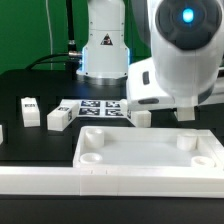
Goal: Assemble desk
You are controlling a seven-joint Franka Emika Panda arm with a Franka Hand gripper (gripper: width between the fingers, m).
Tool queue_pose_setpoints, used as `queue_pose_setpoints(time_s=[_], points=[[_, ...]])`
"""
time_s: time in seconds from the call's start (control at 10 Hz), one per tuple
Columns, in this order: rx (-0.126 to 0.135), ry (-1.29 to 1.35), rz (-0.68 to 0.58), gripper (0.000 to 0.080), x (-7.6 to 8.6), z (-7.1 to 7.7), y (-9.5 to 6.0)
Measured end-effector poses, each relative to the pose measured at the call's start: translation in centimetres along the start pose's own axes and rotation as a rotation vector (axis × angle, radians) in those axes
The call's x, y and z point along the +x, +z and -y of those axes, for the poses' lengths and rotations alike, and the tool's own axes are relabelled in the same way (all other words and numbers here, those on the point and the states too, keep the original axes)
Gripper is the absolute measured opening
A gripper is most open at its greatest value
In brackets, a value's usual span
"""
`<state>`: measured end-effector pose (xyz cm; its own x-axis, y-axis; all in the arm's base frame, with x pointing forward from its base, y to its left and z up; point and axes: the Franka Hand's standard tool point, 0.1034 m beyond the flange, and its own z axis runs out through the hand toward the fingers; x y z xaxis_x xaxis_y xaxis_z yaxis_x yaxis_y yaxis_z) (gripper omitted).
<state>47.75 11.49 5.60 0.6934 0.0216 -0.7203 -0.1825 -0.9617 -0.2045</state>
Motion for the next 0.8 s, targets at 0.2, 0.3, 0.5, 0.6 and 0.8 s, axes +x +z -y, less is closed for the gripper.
queue_pose_setpoints(time_s=[0.2,0.3,0.5,0.6,0.8], points=[[0.000,-0.012,-0.103,0.0289,-0.4,0.6,-3.0],[-0.003,-0.018,-0.144,0.0289,-1.3,0.9,-4.4],[-0.008,-0.026,-0.257,0.0289,-1.3,1.7,-6.2],[-0.012,-0.026,-0.361,0.0289,-0.7,1.6,-6.4],[-0.020,-0.027,-0.499,0.0289,-0.4,1.5,-6.7]])
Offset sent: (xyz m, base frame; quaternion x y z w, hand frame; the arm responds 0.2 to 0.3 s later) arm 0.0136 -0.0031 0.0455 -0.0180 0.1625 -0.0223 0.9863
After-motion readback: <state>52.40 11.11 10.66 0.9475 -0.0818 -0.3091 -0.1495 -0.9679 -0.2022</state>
